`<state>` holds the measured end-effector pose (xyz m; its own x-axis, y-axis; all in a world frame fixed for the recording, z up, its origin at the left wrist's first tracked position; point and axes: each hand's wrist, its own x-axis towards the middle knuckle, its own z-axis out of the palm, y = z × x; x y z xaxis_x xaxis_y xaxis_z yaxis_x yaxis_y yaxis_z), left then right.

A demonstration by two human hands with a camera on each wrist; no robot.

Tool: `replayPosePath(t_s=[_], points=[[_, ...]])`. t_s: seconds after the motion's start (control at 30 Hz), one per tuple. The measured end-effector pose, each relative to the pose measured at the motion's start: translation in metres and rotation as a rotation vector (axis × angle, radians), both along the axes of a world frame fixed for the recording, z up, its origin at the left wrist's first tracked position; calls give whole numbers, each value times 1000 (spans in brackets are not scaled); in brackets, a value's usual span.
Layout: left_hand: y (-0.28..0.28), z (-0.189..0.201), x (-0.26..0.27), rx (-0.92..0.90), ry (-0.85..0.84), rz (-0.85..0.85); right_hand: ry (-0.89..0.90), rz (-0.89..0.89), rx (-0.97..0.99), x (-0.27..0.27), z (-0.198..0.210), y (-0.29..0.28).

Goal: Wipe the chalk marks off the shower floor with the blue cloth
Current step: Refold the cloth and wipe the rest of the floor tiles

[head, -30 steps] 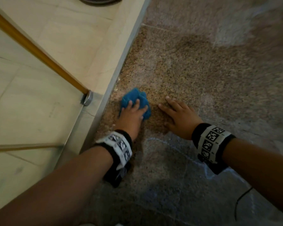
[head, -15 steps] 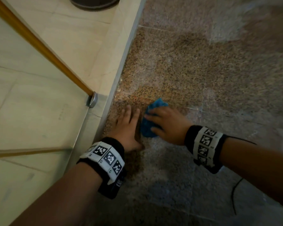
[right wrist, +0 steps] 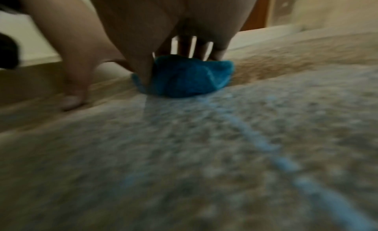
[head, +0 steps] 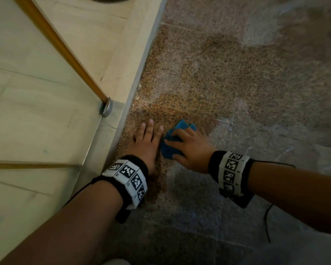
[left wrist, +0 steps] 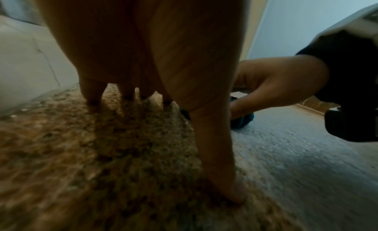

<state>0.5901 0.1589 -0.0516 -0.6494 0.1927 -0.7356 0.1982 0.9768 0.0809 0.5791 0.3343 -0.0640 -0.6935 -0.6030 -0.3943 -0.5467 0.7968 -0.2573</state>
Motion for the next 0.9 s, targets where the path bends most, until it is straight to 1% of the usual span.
replayPosePath(t_s=[0.03,0.07,0.13,0.17,0.2,0.23,0.27,0.33,0.37,0.4,0.43,0.47,0.53,0.57,0.6,0.63,0.67,0.7,0.8,0.83,0.87,0.9], points=[[0,1,0,1,-7,-2,9,1,-8,-6,0,7],[-1,1,-1,1,-17,-6,19,-47,-28,-13,0,14],[-3,2,-3,7,-34,-15,73,-224,-54,-25,0,29],[-4,2,-3,9,-37,-20,96,-286,-23,-26,0,31],[-5,2,-3,9,-36,-27,112,-297,28,-23,1,30],[-5,2,-3,4,-33,-31,108,-272,52,-14,0,25],[-5,1,-3,0,-27,-32,83,-219,32,-2,0,17],[-4,0,-2,1,-8,-28,-5,-52,-82,24,1,1],[-4,-1,-2,5,0,-28,-47,45,-109,31,3,-2],[-5,-1,-2,10,1,-29,-68,122,-99,29,5,-1],[-6,0,-2,19,-5,-30,-59,150,-75,22,7,4],[-9,1,-3,32,-13,-29,-22,108,-74,12,5,10],[-17,4,-6,66,-17,-4,85,-92,-86,-13,4,26],[-20,5,-5,75,-12,8,81,-202,-76,-21,5,32],[-22,5,-4,71,-4,10,64,-274,-51,-22,4,32],[-22,3,-1,58,3,-1,65,-298,-26,-16,3,28],[-22,1,2,40,7,-17,62,-285,0,-6,3,20],[-20,-2,5,22,9,-28,60,-232,-11,8,2,12],[-17,-8,8,-14,6,-27,1,108,-149,45,1,-4],[-16,-8,8,-20,6,-24,13,211,-154,46,-2,-1],[-16,-8,8,-24,8,-24,58,261,-153,39,-6,5],[-16,-7,8,-24,9,-27,70,234,-135,28,-5,9]])
